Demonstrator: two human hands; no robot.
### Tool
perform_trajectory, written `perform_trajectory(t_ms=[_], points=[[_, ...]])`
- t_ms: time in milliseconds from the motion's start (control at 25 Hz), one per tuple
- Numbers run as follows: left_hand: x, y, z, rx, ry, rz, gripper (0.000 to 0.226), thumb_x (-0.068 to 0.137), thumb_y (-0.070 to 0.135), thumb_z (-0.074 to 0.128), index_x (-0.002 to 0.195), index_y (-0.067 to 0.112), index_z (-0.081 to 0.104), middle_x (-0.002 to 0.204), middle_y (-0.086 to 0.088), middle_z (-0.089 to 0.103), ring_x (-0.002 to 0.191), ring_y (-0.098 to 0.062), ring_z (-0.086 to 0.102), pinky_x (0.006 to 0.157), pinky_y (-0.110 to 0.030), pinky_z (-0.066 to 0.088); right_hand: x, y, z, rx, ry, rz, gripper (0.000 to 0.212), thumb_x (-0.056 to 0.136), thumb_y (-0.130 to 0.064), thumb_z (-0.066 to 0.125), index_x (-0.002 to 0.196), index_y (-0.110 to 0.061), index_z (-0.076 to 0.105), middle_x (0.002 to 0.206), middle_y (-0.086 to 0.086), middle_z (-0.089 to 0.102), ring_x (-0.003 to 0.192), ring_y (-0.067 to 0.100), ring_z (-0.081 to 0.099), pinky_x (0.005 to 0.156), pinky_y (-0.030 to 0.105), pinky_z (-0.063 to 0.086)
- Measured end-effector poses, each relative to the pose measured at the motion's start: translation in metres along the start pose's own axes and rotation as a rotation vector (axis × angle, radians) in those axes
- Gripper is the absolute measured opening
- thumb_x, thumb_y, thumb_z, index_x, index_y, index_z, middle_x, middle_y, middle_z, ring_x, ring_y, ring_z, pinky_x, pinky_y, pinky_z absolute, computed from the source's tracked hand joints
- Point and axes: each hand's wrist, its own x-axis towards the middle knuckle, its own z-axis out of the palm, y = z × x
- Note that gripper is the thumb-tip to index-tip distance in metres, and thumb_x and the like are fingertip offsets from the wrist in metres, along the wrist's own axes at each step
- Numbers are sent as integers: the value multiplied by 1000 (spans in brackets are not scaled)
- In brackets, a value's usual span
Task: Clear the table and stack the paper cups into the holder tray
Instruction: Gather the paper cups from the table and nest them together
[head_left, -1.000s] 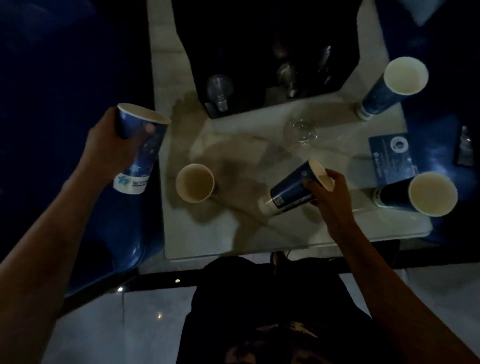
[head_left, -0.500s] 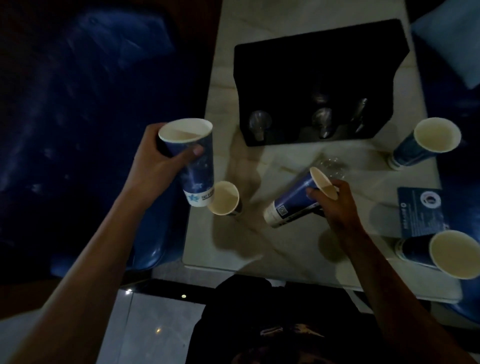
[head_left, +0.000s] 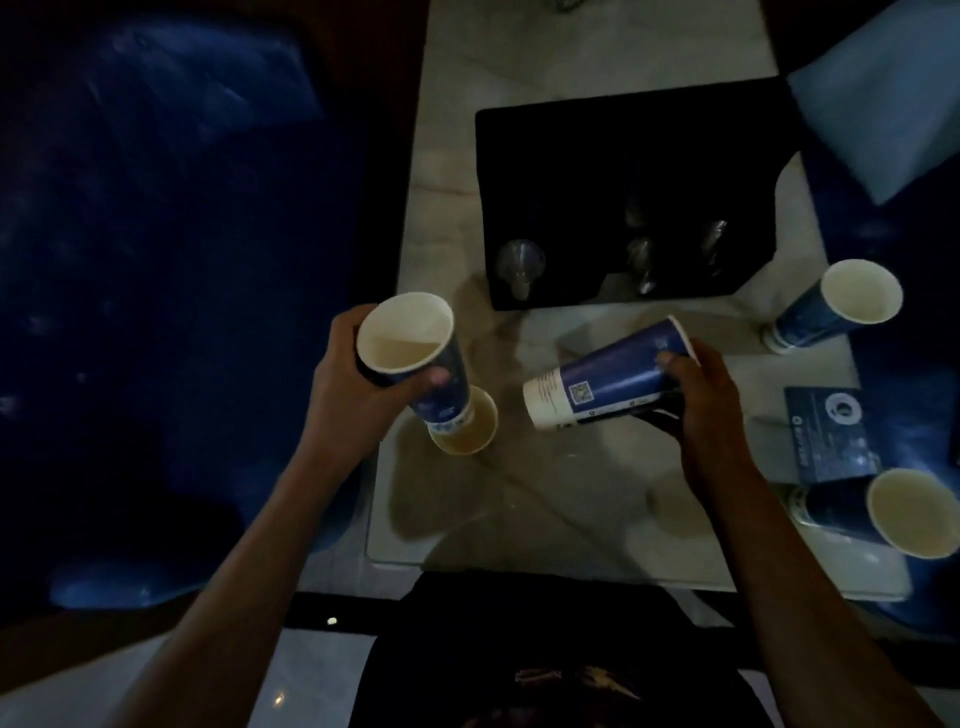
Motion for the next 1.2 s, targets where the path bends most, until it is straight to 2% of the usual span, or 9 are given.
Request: perform_trajectory(t_ms=[200,280,400,560,800,880,960,1080,1200], points=[[-6,-21,8,35,-41,3,84,63,39,85,130,32,35,123,14,49,111,7,52,84,-8,49,-4,-25,28,174,56,104,93,60,-72,74,135,-22,53,127,11,65,105,28,70,80,46,61],[-7,-27,13,41,-67,24,76,67,39,82,123,49,31,124,18,46,112,7,51,89,-14,48,-6,-33,41,185,58,73,93,61,-77,70,136,-24,53,126,10,65,105,27,71,79,45,61],[-7,-38,22,26,-130,-4,82,65,40,83,130,40,33,124,21,44,116,3,50,96,-28,50,-9,-39,58,185,56,24,79,74,-76,59,135,-26,53,124,9,67,104,23,71,82,48,60],[-11,-55,39,-19,-134,-66,86,64,39,85,127,52,29,133,9,43,117,-3,51,98,-44,52,-13,-46,71,166,61,-10,100,61,-87,59,139,-26,49,126,10,64,105,23,70,77,43,61],[-19,-67,53,81,-121,67,75,76,50,74,135,29,33,136,3,41,120,-9,48,98,-32,49,-12,-45,74,114,15,-60,100,63,-84,60,140,-22,48,130,14,61,111,28,66,76,41,61],[-24,-70,58,52,-83,69,78,75,44,78,138,20,37,134,4,45,119,-10,50,96,-32,50,-14,-42,76,71,-19,-108,84,71,-75,62,137,-25,48,130,10,58,113,26,64,74,35,60],[-25,-65,63,-3,-42,61,72,73,33,83,132,19,42,126,3,52,112,-6,56,88,-26,54,-16,-40,79,-26,-60,-199,66,78,-62,57,134,-28,47,128,3,57,112,18,63,75,30,58],[-22,-63,71,-89,-18,15,66,71,15,86,126,13,50,118,7,62,102,3,61,78,-6,48,-21,-41,88,-277,-118,-357,72,79,-57,55,140,-19,45,124,-10,56,110,1,60,84,23,54],[-30,-71,67,-48,-79,-163,72,72,15,83,134,11,46,122,5,59,106,1,53,80,5,39,-29,-39,98,-468,-144,-475,75,76,-57,62,140,-21,45,124,-16,53,109,-12,54,85,12,50]])
